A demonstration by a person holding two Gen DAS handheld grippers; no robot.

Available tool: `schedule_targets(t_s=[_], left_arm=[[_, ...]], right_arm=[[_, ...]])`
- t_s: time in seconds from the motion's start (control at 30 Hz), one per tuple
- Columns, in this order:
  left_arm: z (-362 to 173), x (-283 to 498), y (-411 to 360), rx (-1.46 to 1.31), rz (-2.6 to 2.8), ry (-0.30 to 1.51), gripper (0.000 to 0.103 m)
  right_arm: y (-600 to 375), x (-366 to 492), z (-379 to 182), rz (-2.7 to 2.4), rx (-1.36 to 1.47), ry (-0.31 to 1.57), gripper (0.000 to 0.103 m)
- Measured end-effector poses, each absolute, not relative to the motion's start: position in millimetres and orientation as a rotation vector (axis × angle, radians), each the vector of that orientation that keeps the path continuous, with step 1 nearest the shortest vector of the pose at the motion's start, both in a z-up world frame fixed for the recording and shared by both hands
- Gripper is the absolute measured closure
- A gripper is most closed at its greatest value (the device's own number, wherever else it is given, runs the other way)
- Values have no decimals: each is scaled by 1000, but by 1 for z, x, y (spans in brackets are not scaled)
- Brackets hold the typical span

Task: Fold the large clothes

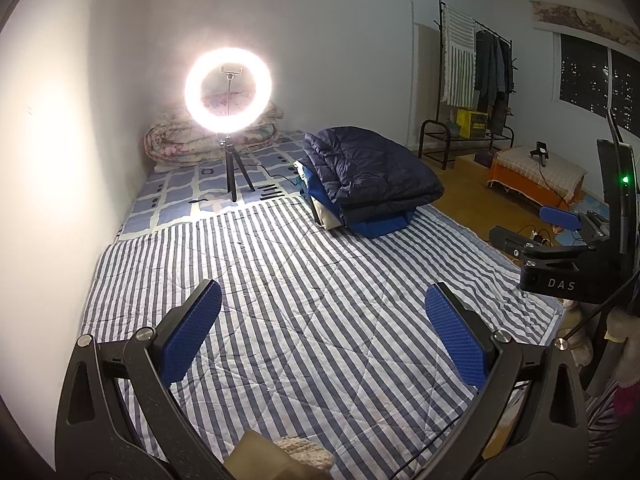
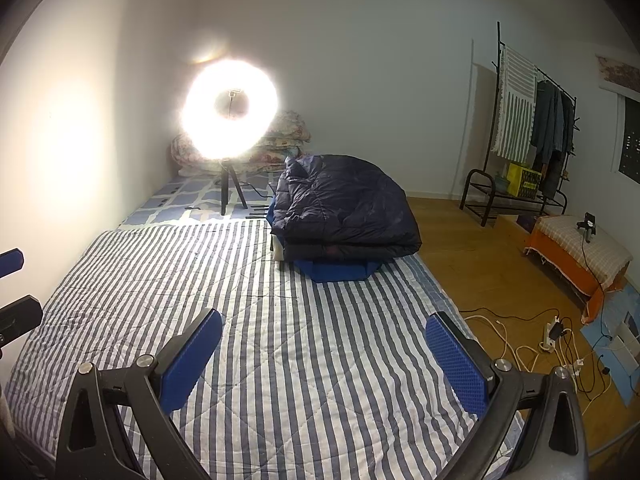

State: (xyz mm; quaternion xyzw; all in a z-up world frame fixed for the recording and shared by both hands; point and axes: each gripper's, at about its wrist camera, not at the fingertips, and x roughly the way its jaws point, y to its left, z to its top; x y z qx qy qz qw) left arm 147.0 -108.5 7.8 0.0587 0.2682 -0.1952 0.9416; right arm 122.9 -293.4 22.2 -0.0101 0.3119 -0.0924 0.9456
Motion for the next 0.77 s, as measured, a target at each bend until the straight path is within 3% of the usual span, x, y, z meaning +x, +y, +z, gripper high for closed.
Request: schedule_targets(t_s=[0.77], left_arm=[[7,148,-110,124,-379,540,0]], right_arm=[[-292,122,20,-185,-25,635,0]])
